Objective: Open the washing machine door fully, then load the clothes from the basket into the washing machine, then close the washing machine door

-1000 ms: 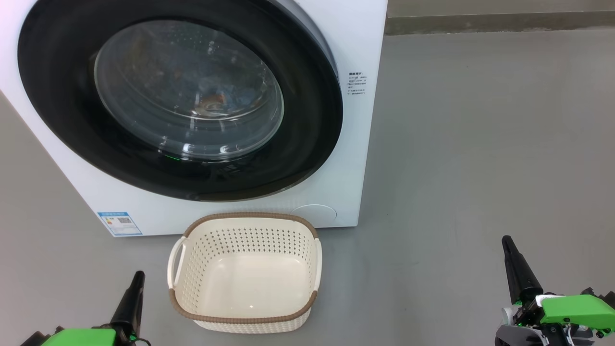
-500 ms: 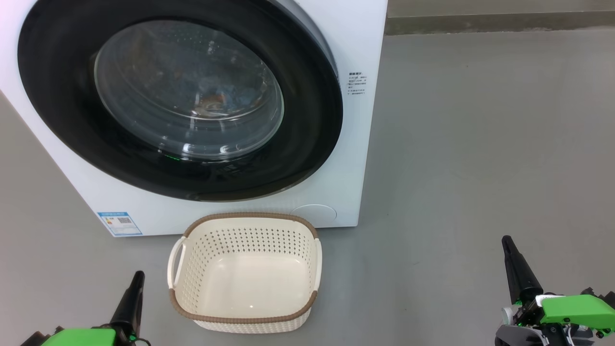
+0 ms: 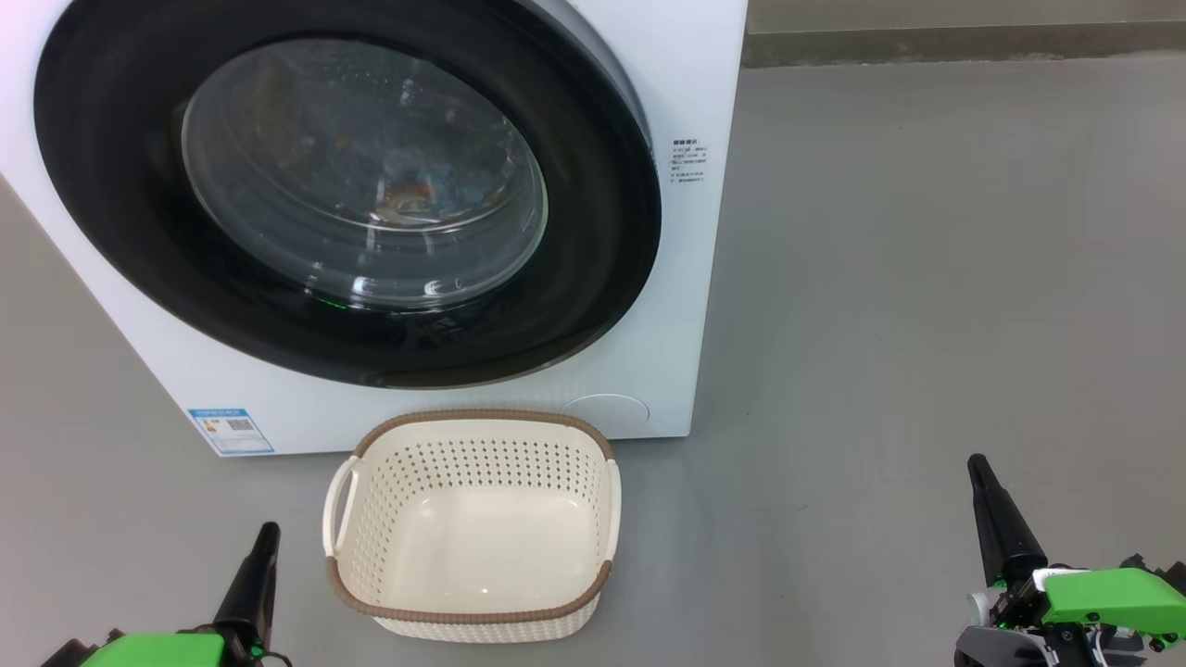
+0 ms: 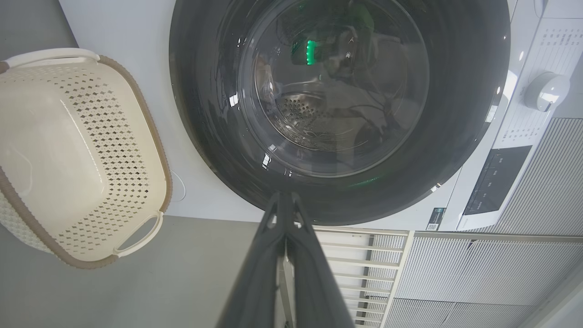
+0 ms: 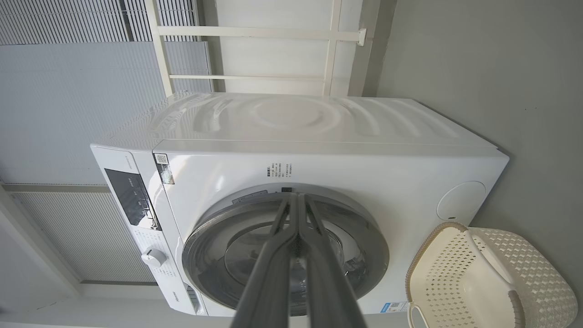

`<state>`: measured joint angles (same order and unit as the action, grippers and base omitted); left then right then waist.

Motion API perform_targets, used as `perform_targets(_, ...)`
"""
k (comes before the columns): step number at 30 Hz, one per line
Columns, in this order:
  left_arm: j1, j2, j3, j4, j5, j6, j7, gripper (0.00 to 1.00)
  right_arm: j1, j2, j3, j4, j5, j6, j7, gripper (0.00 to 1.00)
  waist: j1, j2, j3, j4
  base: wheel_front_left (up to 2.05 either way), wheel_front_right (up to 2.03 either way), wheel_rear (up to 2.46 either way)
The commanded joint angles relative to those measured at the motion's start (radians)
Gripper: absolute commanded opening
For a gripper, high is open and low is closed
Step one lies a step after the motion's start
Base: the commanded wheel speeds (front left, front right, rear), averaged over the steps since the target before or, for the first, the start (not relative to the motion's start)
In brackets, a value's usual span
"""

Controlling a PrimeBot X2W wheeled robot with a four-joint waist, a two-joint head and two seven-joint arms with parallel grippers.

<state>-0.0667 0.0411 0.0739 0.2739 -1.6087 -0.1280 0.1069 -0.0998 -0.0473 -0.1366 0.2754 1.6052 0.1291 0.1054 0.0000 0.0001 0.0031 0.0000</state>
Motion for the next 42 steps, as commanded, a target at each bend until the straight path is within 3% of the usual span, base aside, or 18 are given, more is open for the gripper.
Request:
perform_targets(1,-0.041,0.013,0.036,-0.029,-0.003,-0.003,0.003,0.00,-0.008,-0.003,0.022,-0.031,0.003,0.002,0.008,0.00,0.0000,-0.0001,0.000,0.000,0.00,0.00,0.00)
perform_targets(42,-0.041,0.011,0.038,-0.029,-0.001,-0.003,0.005,0.00,-0.008,-0.003,0.023,-0.031,0.003,0.002,0.008,0.00,0.0000,-0.0001,0.000,0.000,0.00,0.00,0.00)
